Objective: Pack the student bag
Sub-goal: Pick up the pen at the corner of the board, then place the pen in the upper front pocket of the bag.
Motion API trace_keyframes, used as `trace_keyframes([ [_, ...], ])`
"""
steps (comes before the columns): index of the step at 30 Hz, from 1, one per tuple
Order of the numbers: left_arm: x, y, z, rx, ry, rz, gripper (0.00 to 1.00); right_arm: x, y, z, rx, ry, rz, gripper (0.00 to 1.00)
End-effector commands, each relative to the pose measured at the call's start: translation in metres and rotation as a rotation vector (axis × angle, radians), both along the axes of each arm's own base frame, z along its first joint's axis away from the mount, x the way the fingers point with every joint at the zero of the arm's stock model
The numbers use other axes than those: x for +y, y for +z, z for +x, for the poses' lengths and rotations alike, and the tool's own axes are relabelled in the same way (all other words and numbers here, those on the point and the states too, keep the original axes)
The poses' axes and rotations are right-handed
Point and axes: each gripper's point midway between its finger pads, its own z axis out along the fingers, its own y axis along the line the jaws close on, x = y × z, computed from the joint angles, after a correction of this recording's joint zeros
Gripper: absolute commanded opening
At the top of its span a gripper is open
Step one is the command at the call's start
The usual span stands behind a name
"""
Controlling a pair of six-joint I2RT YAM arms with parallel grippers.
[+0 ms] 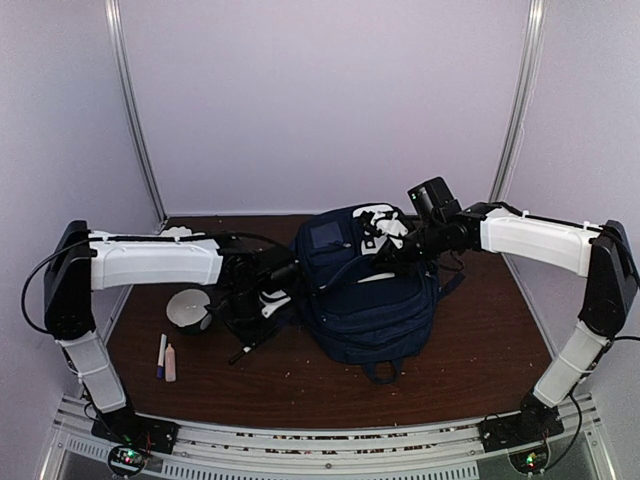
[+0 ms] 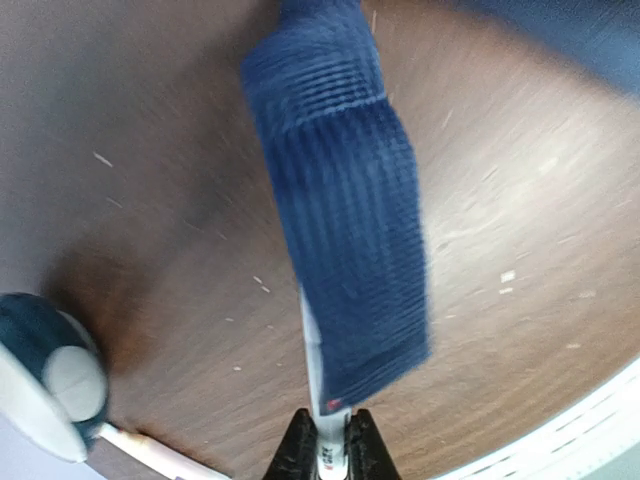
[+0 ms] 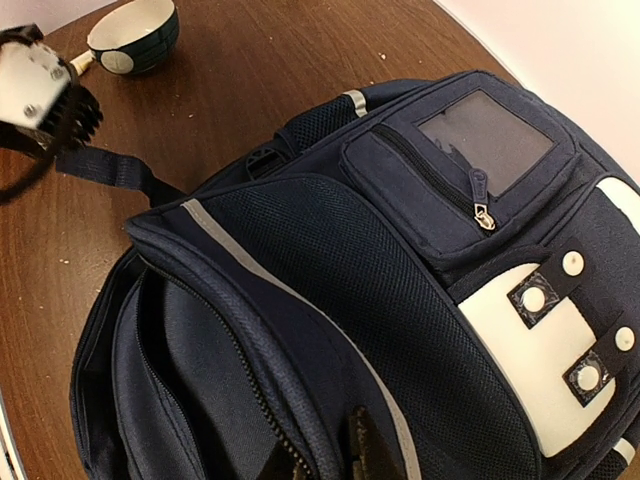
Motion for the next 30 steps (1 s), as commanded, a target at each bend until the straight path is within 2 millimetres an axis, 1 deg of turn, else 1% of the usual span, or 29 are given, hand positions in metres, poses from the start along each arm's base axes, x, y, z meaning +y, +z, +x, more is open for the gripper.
trace_keyframes([
  [1,-0.022,0.062,0.023,-0.136,-0.003,-0.14,0.06,0.003,0.003,0.005,0.002,-0.01,0.026,0.11],
  [5,-0.056,0.101,0.043,-0.246,-0.074,-0.294,0.05,0.0,0.007,0.007,0.005,-0.021,0.04,0.11],
  [10,-0.105,0.142,0.058,-0.343,-0.163,-0.496,0.04,0.0,0.009,0.009,0.02,-0.032,0.066,0.09],
  [13,-0.138,0.16,0.057,-0.423,-0.299,-0.567,0.04,0.001,0.008,0.009,0.033,-0.033,0.072,0.09],
  [17,-0.182,0.174,0.049,-0.535,-0.463,-0.642,0.05,0.001,0.008,0.012,0.041,-0.039,0.082,0.08],
  [19,-0.202,0.175,0.043,-0.582,-0.545,-0.678,0.05,-0.001,0.01,0.014,0.049,-0.047,0.096,0.07],
  [21,-0.221,0.172,0.041,-0.626,-0.628,-0.675,0.05,-0.004,0.012,0.016,0.068,-0.05,0.119,0.07],
  [23,-0.237,0.16,0.045,-0.655,-0.694,-0.628,0.04,-0.006,0.014,0.017,0.084,-0.058,0.14,0.07],
  [25,-0.247,0.145,0.05,-0.685,-0.74,-0.559,0.04,-0.008,0.016,0.019,0.098,-0.064,0.158,0.07],
  [27,-0.257,0.135,0.056,-0.731,-0.778,-0.515,0.03,-0.01,0.016,0.02,0.11,-0.068,0.169,0.07],
  [30,-0.262,0.123,0.068,-0.788,-0.808,-0.427,0.03,-0.013,0.015,0.022,0.121,-0.074,0.177,0.07],
])
